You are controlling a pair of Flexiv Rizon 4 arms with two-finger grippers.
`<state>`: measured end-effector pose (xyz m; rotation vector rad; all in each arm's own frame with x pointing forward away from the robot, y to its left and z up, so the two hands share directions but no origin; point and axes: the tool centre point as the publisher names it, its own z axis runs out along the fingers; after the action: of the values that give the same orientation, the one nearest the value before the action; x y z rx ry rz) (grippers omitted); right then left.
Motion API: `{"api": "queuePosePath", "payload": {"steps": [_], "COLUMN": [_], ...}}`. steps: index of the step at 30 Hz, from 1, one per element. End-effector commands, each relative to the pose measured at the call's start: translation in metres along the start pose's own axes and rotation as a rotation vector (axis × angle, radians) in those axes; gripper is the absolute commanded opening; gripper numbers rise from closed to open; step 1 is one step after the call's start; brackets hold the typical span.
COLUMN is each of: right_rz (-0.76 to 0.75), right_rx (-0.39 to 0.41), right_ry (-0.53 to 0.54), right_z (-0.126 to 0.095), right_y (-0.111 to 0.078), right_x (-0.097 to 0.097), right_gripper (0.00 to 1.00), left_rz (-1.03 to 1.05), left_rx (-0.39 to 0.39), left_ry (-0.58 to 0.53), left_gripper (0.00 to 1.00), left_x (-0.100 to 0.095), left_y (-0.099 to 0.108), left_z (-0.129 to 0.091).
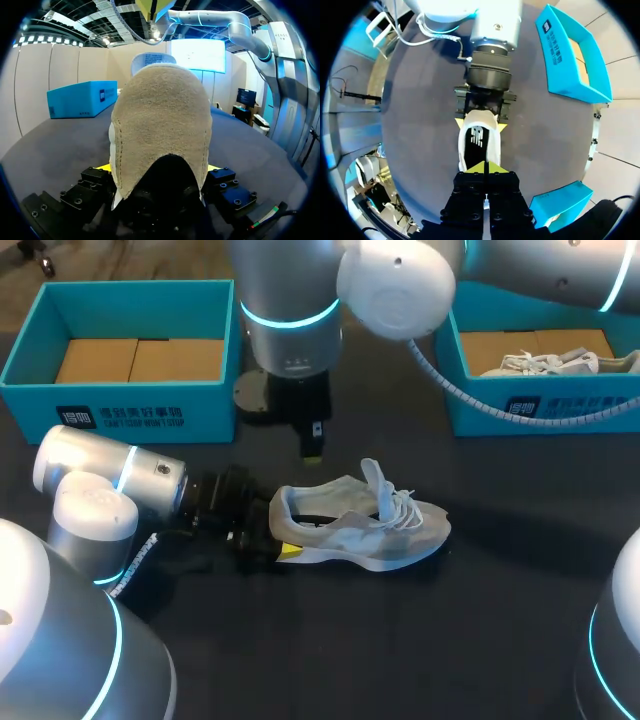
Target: Take the shoe out of the shoebox, open the shoe tongue, remove and reinsert the insole, then place the shoe into the shoebox
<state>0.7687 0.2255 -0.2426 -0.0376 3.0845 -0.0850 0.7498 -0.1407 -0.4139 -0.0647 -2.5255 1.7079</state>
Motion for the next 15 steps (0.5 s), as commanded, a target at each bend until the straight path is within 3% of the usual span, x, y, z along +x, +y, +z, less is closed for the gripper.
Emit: {"api": "queuePosePath", "payload": {"steps": [1,9,10,12,15], "right_rz": [-0.001,-0.001,0.007,0.016,-0.008], "right_rx": [-0.002,-0.002,0.006,-0.032,-0.015], "right_ry": [0.002,0.002,0.023,-0.059,-0.032], "right_z": [0.000,0.000,0.007,0.016,0.036], "right_y": [0.000,0.000,-0.002,-0.005,-0.007], "right_x": [-0.001,-0.001,0.000,0.004,0.008], "right_gripper": [0.00,0.00,0.00,0.00,0.00], "left_rz": [0.000,0.000,0.000,0.000,0.000], "left_rx": [-0.003,-0.003,-0.003,-0.003,-0.003], "left_ry": [0.002,0.002,0.002,0.002,0.002], "left_gripper": [0.00,0.00,0.00,0.00,0.00], "left_x": [0.000,0.000,0.000,0.000,0.000], "left_y": [-0.001,-0.001,-0.001,-0.001,-0.001], "left_z": [0.000,0.000,0.000,0.000,0.000]}}
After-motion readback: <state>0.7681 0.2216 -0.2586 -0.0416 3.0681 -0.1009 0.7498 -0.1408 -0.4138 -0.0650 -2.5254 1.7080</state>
